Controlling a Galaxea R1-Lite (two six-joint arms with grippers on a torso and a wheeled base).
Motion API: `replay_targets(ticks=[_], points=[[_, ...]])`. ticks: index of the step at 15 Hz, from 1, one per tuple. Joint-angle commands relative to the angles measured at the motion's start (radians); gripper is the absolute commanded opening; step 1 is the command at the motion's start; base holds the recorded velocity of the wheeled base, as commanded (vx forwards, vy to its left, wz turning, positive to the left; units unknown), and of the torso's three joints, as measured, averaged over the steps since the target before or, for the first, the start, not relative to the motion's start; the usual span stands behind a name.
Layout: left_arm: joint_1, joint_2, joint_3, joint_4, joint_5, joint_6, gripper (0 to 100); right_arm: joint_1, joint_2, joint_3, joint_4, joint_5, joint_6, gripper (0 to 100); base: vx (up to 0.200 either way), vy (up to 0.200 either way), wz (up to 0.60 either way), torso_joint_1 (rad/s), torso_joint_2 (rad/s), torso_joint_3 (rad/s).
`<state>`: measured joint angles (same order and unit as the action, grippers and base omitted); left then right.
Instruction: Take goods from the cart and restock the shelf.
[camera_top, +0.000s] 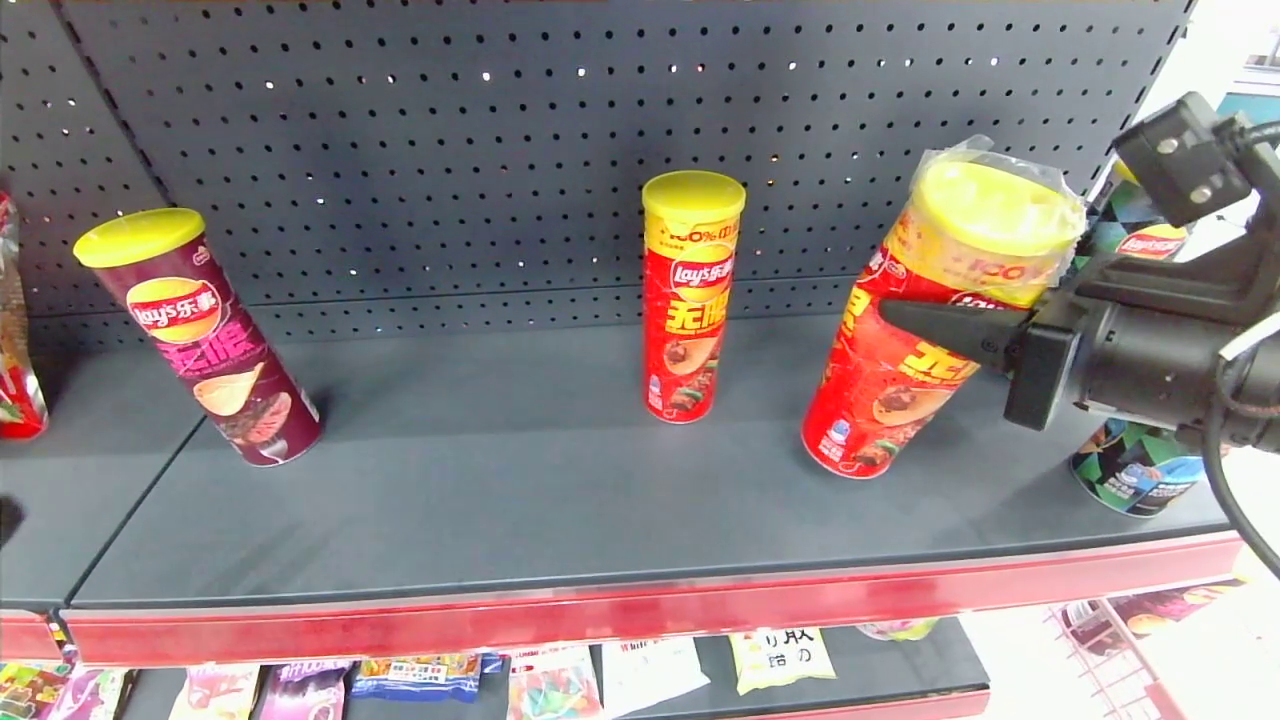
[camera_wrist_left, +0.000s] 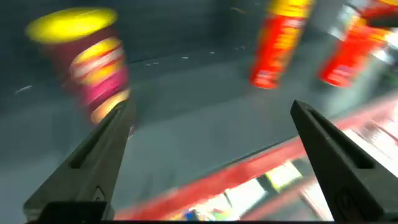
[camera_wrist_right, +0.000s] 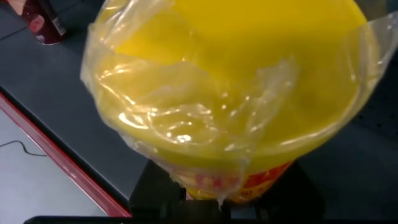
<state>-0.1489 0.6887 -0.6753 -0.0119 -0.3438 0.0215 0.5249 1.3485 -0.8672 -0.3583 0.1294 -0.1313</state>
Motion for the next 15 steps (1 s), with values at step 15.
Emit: replay_targets(ticks=[15], points=[[-0.389, 0.965, -0.492, -0.229, -0.101, 0.126, 100, -0.048, 0.026, -0.007, -0.002, -0.019, 0.018, 0, 0.000, 0.000, 0.00, 0.000, 0.00, 0.000]])
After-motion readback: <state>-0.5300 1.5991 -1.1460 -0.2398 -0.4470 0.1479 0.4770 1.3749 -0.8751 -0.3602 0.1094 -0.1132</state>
